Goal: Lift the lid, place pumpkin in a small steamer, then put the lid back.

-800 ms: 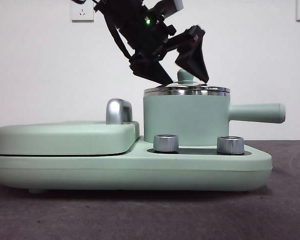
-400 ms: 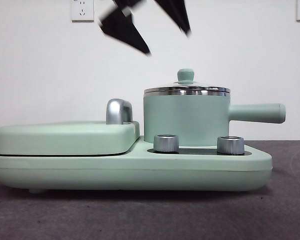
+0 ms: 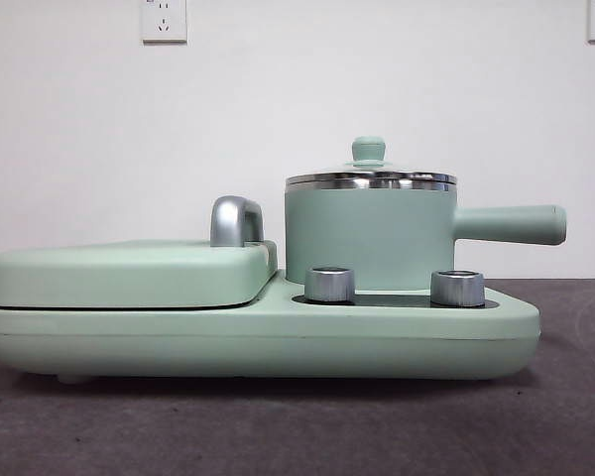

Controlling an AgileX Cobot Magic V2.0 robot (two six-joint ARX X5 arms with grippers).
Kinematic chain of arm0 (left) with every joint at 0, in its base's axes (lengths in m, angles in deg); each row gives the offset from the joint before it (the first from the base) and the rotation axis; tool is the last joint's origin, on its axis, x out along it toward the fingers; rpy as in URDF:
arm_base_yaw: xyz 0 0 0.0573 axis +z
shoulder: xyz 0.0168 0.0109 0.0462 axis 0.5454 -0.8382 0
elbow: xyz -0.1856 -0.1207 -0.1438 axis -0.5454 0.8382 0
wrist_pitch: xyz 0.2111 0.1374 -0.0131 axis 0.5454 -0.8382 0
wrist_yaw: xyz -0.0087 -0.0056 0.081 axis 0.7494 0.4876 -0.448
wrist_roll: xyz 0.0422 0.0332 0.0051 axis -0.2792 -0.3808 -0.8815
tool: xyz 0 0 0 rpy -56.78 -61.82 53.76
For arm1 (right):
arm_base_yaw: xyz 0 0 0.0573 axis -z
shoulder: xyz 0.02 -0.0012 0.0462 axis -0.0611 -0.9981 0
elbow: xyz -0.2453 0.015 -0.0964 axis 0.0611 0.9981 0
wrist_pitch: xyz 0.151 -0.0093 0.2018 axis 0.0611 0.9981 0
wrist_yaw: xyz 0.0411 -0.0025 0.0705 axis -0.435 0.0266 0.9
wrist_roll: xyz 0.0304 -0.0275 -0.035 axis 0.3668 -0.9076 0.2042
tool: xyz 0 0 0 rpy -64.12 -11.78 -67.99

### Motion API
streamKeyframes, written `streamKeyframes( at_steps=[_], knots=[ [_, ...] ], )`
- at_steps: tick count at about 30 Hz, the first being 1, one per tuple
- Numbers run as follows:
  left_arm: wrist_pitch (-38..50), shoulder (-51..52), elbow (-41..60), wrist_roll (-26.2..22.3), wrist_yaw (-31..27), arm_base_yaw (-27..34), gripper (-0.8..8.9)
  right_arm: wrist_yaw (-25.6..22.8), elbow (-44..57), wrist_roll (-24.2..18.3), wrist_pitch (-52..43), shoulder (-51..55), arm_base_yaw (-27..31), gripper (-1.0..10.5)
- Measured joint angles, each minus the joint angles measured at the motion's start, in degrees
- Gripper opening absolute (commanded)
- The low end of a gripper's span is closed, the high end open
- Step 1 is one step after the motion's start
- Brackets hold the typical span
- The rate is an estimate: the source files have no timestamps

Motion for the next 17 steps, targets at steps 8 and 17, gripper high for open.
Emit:
streamKeyframes(
  at_steps=[8, 17],
  knots=[
    [-0.11, 17.31, 11.78, 3.69, -0.02, 0.00, 5.61, 1.81, 0.00, -0.02, 0.00, 0.00, 0.00, 4.8],
    [-0.22, 36.39, 24.02, 10.54, -0.70, 0.09, 5.61, 5.42, 0.00, -0.02, 0.00, 0.00, 0.00, 4.8]
  ],
)
